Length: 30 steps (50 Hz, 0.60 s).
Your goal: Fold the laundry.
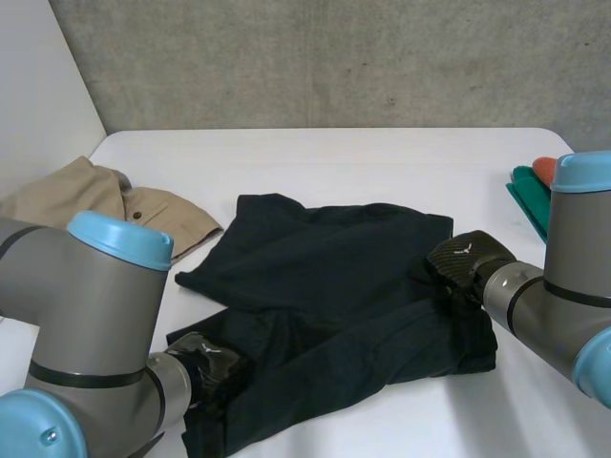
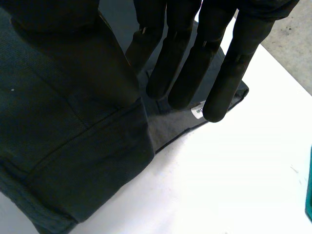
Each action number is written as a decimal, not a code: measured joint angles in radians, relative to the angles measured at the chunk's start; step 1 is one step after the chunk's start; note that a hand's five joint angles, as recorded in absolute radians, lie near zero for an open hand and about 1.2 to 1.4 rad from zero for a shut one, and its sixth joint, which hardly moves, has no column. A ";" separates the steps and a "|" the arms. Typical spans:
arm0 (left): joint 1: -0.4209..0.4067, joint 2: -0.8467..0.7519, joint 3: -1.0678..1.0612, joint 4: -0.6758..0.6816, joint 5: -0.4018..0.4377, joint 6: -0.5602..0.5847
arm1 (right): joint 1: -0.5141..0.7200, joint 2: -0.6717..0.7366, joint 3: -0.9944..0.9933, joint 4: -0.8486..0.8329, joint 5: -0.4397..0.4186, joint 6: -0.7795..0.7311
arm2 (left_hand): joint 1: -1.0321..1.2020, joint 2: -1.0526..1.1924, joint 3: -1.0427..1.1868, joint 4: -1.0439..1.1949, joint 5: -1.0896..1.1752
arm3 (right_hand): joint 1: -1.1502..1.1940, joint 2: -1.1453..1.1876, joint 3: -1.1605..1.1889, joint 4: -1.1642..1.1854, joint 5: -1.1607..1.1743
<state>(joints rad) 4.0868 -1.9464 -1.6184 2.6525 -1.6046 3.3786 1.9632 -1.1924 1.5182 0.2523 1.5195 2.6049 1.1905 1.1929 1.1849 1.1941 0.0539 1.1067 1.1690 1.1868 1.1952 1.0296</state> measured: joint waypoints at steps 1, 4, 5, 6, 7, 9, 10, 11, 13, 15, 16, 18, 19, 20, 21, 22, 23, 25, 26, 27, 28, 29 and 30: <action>-0.002 0.005 0.002 -0.003 0.002 -0.002 | -0.002 0.000 -0.001 0.002 -0.001 -0.006 | 0.000 0.000 0.000 0.000 0.000 | 0.000 0.000 0.000 0.000 0.000; 0.002 0.017 0.013 -0.006 -0.002 -0.001 | -0.004 0.002 -0.004 0.007 -0.006 -0.021 | 0.000 0.000 0.000 0.000 0.000 | 0.000 0.000 0.000 0.000 0.000; 0.007 0.020 0.023 -0.003 -0.009 0.005 | -0.004 0.003 -0.006 0.010 -0.011 -0.028 | 0.000 0.000 0.000 0.000 0.000 | 0.000 0.000 0.000 0.000 0.000; 0.013 0.021 0.033 0.000 -0.016 0.011 | -0.003 0.004 -0.009 0.013 -0.016 -0.033 | 0.000 0.000 0.000 0.000 0.000 | 0.000 0.000 0.000 0.000 0.000; 0.018 0.021 0.045 0.006 -0.023 0.019 | -0.001 0.004 -0.011 0.014 -0.019 -0.037 | 0.000 0.000 0.000 0.000 0.000 | 0.000 0.000 0.000 0.000 0.000; 0.030 0.015 0.082 0.028 -0.043 0.044 | 0.004 0.005 -0.019 0.015 -0.029 -0.043 | 0.000 0.001 0.001 0.000 0.000 | 0.000 0.000 0.000 0.000 0.000; 0.033 0.012 0.093 0.035 -0.049 0.052 | 0.005 0.006 -0.021 0.014 -0.030 -0.044 | 0.000 0.001 0.001 0.000 0.000 | 0.000 0.000 0.000 0.000 0.000; 0.042 0.003 0.126 0.059 -0.064 0.074 | 0.010 0.007 -0.031 0.008 -0.035 -0.046 | 0.000 0.002 0.002 0.000 0.000 | 0.000 0.000 0.000 0.000 0.000; 0.058 -0.017 0.190 0.104 -0.090 0.114 | 0.014 0.009 -0.045 -0.006 -0.038 -0.047 | 0.000 0.002 0.002 0.001 0.000 | 0.000 0.000 0.000 0.000 0.000; 0.073 -0.043 0.259 0.151 -0.109 0.155 | 0.017 0.011 -0.061 -0.031 -0.037 -0.045 | 0.000 0.002 0.002 0.001 0.000 | 0.000 0.000 0.000 0.000 0.000; 0.081 -0.059 0.296 0.175 -0.115 0.177 | 0.017 0.013 -0.070 -0.048 -0.034 -0.043 | 0.000 0.002 0.002 0.001 0.000 | 0.000 0.000 0.000 0.000 0.000; 0.094 -0.099 0.375 0.218 -0.118 0.220 | 0.018 0.020 -0.086 -0.087 -0.028 -0.038 | 0.000 0.002 0.002 0.001 0.000 | 0.000 0.000 0.000 0.000 0.000; 0.094 -0.099 0.375 0.218 -0.118 0.220 | 0.018 0.020 -0.086 -0.087 -0.028 -0.038 | 0.000 0.002 0.002 0.001 0.000 | 0.000 0.000 0.000 0.000 0.000; 0.104 -0.145 0.452 0.251 -0.113 0.257 | 0.018 0.032 -0.104 -0.137 -0.019 -0.032 | 0.000 0.002 0.002 0.001 0.000 | 0.000 0.000 0.000 0.000 0.000; 0.107 -0.165 0.482 0.260 -0.110 0.270 | 0.017 0.038 -0.111 -0.156 -0.015 -0.030 | 0.000 0.002 0.002 0.001 0.000 | 0.000 0.000 0.000 0.000 0.000; 0.111 -0.200 0.530 0.265 -0.105 0.287 | 0.017 0.051 -0.122 -0.186 -0.010 -0.028 | 0.000 0.002 0.002 0.001 0.000 | 0.000 0.000 0.001 0.000 0.000; 0.112 -0.221 0.556 0.263 -0.102 0.295 | 0.016 0.058 -0.128 -0.203 -0.008 -0.028 | 0.000 0.002 0.002 0.001 0.000 | 0.000 0.000 0.002 0.000 0.000; 0.114 -0.267 0.610 0.241 -0.098 0.306 | 0.015 0.079 -0.140 -0.233 -0.001 -0.027 | 0.000 0.002 0.002 0.001 0.000 | 0.000 0.000 0.003 0.000 0.000; 0.113 -0.284 0.629 0.219 -0.097 0.303 | 0.016 0.088 -0.143 -0.241 0.002 -0.028 | -0.008 -0.007 -0.002 -0.003 0.011 | 0.000 0.000 0.004 0.000 0.000; 0.111 -0.296 0.643 0.189 -0.097 0.295 | 0.016 0.095 -0.144 -0.244 0.004 -0.028 | -0.102 -0.100 -0.096 -0.088 0.195 | 0.000 0.000 0.004 0.000 0.000; 0.110 -0.300 0.648 0.166 -0.096 0.286 | 0.016 0.099 -0.144 -0.243 0.005 -0.029 | -0.203 -0.191 -0.185 -0.192 0.329 | 0.000 0.000 0.004 0.000 0.000; 0.107 -0.301 0.650 0.125 -0.095 0.263 | 0.016 0.104 -0.140 -0.239 0.006 -0.030 | -0.356 -0.327 -0.317 -0.313 0.394 | 0.000 0.000 0.004 0.000 0.000; 0.106 -0.298 0.647 0.105 -0.094 0.249 | 0.017 0.106 -0.138 -0.236 0.006 -0.031 | -0.480 -0.442 -0.412 -0.424 0.395 | 0.000 0.000 0.004 0.000 0.000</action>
<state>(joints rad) 4.1924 -2.2440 -0.9712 2.7578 -1.6985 3.6277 1.9800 -1.0868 1.3802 0.0167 1.5259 2.5742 0.7109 0.7514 0.7728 0.7703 0.4485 1.1067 1.1689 1.1904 1.1952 1.0293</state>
